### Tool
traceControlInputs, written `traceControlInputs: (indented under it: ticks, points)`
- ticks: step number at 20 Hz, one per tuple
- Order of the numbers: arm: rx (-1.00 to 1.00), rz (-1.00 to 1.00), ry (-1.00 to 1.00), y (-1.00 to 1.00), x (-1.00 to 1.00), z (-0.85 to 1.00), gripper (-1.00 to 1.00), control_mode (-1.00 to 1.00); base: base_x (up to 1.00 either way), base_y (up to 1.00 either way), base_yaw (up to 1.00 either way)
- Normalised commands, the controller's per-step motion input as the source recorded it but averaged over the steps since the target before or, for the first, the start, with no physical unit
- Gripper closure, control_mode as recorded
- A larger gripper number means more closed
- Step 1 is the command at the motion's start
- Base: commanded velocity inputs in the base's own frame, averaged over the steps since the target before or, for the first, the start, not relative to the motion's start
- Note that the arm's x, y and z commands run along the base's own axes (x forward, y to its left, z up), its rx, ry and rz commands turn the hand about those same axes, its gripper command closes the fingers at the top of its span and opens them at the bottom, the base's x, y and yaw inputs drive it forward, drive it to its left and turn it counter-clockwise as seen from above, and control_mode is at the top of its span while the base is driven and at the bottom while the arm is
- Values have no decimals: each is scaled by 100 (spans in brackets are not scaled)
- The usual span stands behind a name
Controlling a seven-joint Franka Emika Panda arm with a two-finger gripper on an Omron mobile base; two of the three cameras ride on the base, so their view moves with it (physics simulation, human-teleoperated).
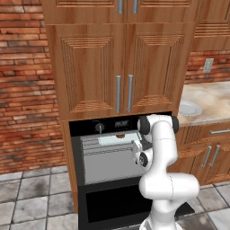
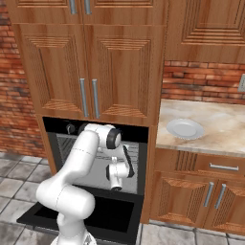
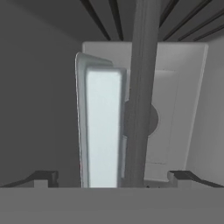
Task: Take the baked cake out of the oven and place it on the plate for cooling. Then close the oven door.
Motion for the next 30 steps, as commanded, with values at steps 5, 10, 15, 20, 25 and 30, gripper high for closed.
traceControlInputs:
  ticks: [5, 10, 15, 20, 25, 30]
  points:
    - [0, 0, 0, -4, 16, -4, -100, -100, 0, 0, 0]
    - [0, 0, 0, -11, 11, -7, -100, -100, 0, 0, 0]
    - [0, 0, 0, -22, 4, -9, -100, -100, 0, 0, 0]
    - [0, 0, 0, -28, 0, -10, -100, -100, 0, 0, 0]
    - [0, 0, 0, -24, 0, -11, -100, -100, 0, 0, 0]
    - [0, 0, 0, -14, 0, -10, -100, -100, 0, 0, 0]
